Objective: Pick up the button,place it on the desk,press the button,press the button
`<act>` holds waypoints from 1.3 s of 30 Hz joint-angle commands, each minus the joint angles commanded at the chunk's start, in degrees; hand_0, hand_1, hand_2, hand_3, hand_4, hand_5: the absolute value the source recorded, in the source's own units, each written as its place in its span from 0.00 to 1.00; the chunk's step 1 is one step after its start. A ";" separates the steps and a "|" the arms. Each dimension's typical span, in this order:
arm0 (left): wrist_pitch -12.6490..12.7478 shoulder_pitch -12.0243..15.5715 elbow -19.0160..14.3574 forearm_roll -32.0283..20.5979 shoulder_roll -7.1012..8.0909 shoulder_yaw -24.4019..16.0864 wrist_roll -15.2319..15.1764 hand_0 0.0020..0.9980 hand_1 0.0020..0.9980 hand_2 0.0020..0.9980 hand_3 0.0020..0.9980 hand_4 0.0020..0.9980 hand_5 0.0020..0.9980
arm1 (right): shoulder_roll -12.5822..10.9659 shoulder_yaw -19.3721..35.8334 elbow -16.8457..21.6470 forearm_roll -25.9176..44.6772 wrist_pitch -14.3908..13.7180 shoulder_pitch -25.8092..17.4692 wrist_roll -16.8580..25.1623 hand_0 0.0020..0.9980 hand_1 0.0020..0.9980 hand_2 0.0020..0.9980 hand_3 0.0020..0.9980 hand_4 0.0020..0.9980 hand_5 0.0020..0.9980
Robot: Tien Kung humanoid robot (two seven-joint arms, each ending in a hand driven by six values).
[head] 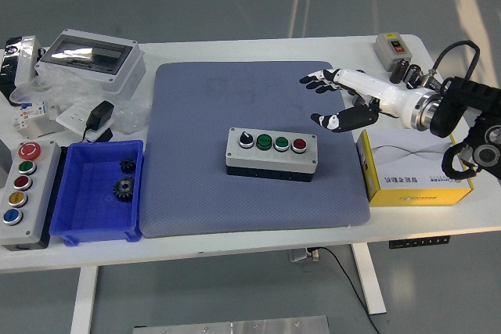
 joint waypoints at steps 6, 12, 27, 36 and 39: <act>0.04 -0.05 0.00 -0.05 0.11 -0.01 0.09 0.63 0.48 0.52 0.59 0.58 0.22 | 1.94 -0.80 -1.25 6.24 9.27 3.09 -6.65 0.14 0.28 0.39 0.83 0.35 0.05; 0.08 0.00 0.00 0.00 0.20 -0.08 0.22 0.63 0.48 0.52 0.59 0.58 0.22 | 4.19 -3.74 -3.78 4.81 12.77 5.89 -9.31 0.02 0.15 0.25 0.89 0.31 0.04; -0.01 -0.25 0.00 0.26 0.36 -0.08 0.23 0.63 0.48 0.52 0.59 0.58 0.22 | 11.39 -11.32 -12.84 2.17 10.40 9.76 -10.00 0.00 0.10 0.21 0.89 0.24 0.02; -0.02 -0.27 0.00 0.23 0.43 -0.01 0.12 0.63 0.48 0.52 0.59 0.58 0.22 | 11.82 -12.51 -14.53 0.90 9.41 8.49 -9.88 0.00 0.10 0.20 0.85 0.24 0.02; -0.04 -0.29 0.00 0.22 0.42 0.05 0.07 0.63 0.48 0.52 0.59 0.59 0.22 | 11.79 -12.85 -14.84 0.86 9.19 8.21 -9.72 0.00 0.10 0.20 0.84 0.23 0.03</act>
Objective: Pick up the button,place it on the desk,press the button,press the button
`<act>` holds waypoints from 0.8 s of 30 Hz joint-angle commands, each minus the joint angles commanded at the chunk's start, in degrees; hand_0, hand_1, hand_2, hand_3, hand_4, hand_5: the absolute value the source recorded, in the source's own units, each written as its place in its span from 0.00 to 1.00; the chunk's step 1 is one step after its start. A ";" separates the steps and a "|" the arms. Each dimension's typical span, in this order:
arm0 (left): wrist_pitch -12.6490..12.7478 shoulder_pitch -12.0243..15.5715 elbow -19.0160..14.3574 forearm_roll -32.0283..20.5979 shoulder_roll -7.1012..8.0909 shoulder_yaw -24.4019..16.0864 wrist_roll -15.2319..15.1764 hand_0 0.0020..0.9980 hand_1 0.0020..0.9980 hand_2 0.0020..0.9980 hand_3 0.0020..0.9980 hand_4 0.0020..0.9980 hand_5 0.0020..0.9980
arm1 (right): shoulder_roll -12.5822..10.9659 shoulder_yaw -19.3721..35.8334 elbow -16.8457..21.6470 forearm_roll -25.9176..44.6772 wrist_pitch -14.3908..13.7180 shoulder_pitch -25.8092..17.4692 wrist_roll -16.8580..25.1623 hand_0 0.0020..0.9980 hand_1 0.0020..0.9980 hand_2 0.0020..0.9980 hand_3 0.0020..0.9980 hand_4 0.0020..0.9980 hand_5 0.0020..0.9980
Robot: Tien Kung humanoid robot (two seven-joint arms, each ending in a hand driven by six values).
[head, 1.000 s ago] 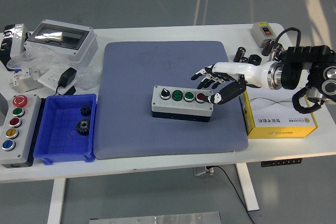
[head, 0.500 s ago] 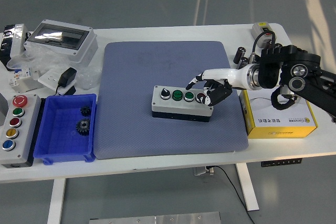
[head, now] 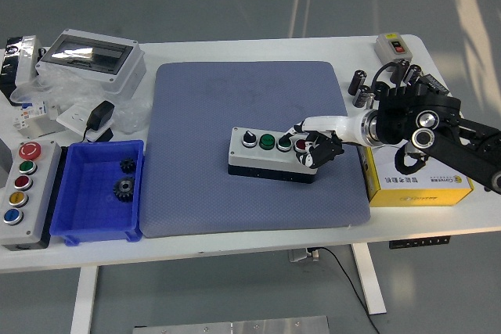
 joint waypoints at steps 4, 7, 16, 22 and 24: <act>-0.01 -0.01 0.00 -0.14 -0.03 0.13 -0.06 0.63 0.48 0.52 0.59 0.59 0.22 | 0.08 -0.41 -0.18 0.06 -0.53 -0.22 0.40 0.00 0.10 0.20 0.84 0.23 0.03; 0.00 0.00 0.00 -0.32 -0.03 0.25 -0.10 0.63 0.48 0.52 0.59 0.59 0.22 | -0.02 0.32 0.33 0.41 -0.92 -0.45 1.11 0.00 0.10 0.20 0.83 0.23 0.03; 0.04 0.23 0.00 -0.70 -0.14 0.48 -0.11 0.63 0.48 0.52 0.59 0.59 0.22 | -2.92 10.46 6.54 3.92 4.63 -3.86 1.63 0.00 0.09 0.20 0.83 0.23 0.04; 0.10 0.65 0.00 -0.77 -0.64 0.48 -0.20 0.63 0.48 0.52 0.59 0.59 0.22 | -1.11 21.42 11.03 -1.94 5.14 -12.26 1.93 0.00 0.09 0.20 0.82 0.24 0.03; 0.10 0.94 0.00 -0.85 -1.06 0.56 -0.25 0.63 0.48 0.52 0.59 0.59 0.22 | 1.52 25.73 10.94 -5.92 1.56 -16.14 4.73 0.00 0.09 0.19 0.80 0.26 0.03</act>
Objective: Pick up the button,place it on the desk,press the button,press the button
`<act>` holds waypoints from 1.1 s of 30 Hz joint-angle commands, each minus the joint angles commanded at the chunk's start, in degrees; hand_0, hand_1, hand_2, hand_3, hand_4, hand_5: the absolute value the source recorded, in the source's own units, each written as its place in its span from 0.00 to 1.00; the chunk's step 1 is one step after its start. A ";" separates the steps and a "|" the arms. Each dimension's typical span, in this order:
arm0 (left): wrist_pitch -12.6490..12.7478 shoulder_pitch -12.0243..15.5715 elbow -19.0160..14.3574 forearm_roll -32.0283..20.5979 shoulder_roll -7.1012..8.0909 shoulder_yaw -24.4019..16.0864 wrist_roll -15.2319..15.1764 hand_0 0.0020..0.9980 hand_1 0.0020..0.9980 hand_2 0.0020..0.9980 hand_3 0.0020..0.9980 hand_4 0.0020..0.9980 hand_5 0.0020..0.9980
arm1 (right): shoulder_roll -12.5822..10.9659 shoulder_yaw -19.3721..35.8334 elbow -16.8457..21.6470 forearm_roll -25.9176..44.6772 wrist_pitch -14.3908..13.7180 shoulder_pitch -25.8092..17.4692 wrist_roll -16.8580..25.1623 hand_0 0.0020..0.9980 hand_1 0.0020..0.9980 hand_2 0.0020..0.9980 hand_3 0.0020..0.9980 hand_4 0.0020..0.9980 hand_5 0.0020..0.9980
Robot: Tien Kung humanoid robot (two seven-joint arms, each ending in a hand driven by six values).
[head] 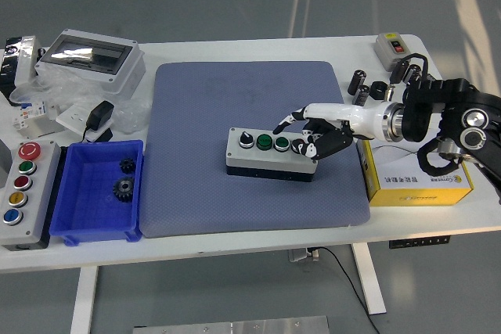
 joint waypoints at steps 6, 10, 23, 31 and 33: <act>0.04 0.44 0.00 0.18 -0.71 -0.17 -0.30 0.63 0.48 0.52 0.59 0.59 0.22 | 8.23 13.23 -1.41 -8.26 -13.25 -12.25 12.62 0.00 0.09 0.21 0.81 0.33 0.17; 0.01 0.21 0.00 0.34 -0.71 -0.33 -0.57 0.63 0.48 0.52 0.59 0.59 0.22 | 12.38 20.85 -2.75 -4.87 -22.19 -19.26 21.56 0.00 0.09 0.21 0.81 0.33 0.17; -0.17 -0.64 0.00 0.67 -0.75 -0.59 -0.76 0.63 0.48 0.52 0.59 0.59 0.22 | 15.16 29.68 -8.47 8.44 -41.08 -28.92 41.03 0.32 0.44 0.55 0.71 0.76 0.44; -0.12 -0.74 0.00 0.32 -0.10 -0.50 -0.81 0.63 0.48 0.52 0.59 0.59 0.22 | 14.88 30.41 -8.93 12.14 -40.61 -29.20 42.61 0.78 0.77 0.77 0.78 0.82 0.58; -0.14 -0.80 0.00 0.35 0.09 -0.50 -0.79 0.63 0.48 0.52 0.59 0.59 0.22 | 14.89 30.32 -9.04 12.61 -40.45 -29.19 42.72 0.78 0.77 0.77 0.78 0.82 0.58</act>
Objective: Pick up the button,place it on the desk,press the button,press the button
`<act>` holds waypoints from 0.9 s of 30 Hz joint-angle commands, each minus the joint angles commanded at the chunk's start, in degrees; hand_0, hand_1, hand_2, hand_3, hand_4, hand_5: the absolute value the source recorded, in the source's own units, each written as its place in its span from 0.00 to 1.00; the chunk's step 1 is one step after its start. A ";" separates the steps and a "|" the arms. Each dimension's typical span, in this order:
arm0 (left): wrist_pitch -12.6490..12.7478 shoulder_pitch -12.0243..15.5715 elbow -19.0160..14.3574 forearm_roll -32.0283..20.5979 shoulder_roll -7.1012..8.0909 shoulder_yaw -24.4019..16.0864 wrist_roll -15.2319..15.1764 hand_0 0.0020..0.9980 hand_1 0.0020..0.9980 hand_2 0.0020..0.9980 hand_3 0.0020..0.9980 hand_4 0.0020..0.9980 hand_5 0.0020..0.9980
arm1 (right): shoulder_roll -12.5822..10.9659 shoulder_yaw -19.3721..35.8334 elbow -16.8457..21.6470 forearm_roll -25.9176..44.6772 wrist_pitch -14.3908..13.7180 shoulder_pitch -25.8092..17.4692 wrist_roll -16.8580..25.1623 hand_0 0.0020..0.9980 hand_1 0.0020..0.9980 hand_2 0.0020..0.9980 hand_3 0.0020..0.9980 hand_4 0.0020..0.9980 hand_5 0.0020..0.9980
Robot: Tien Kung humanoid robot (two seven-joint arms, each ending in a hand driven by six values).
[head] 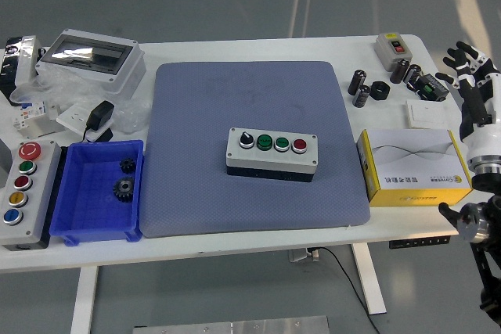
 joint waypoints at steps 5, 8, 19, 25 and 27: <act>-0.16 -0.23 0.00 0.42 0.41 -0.05 0.04 0.63 0.48 0.52 0.59 0.59 0.22 | 0.03 -0.40 -0.52 1.05 0.46 0.19 0.07 0.79 0.76 0.77 0.77 0.82 0.58; -0.26 -0.38 0.00 0.68 0.62 -0.07 0.02 0.63 0.48 0.52 0.59 0.59 0.22 | -0.03 -0.39 -0.72 1.78 0.75 0.24 0.05 0.79 0.76 0.77 0.77 0.82 0.58; -0.33 -0.19 0.00 1.31 1.40 -0.34 0.13 0.63 0.49 0.52 0.59 0.60 0.22 | -0.06 -0.76 -1.18 3.02 1.17 -0.20 0.00 0.78 0.75 0.76 0.76 0.82 0.59; -0.30 0.11 0.00 0.99 1.02 -0.17 0.17 0.63 0.49 0.53 0.60 0.60 0.22 | 0.15 -0.46 -1.18 3.03 1.23 -0.53 -0.11 0.78 0.75 0.76 0.75 0.82 0.59; -0.29 0.05 0.00 0.95 0.98 -0.17 0.17 0.63 0.49 0.53 0.60 0.60 0.22 | 0.13 -0.40 -1.17 3.01 1.24 -0.49 -0.15 0.78 0.75 0.76 0.74 0.82 0.59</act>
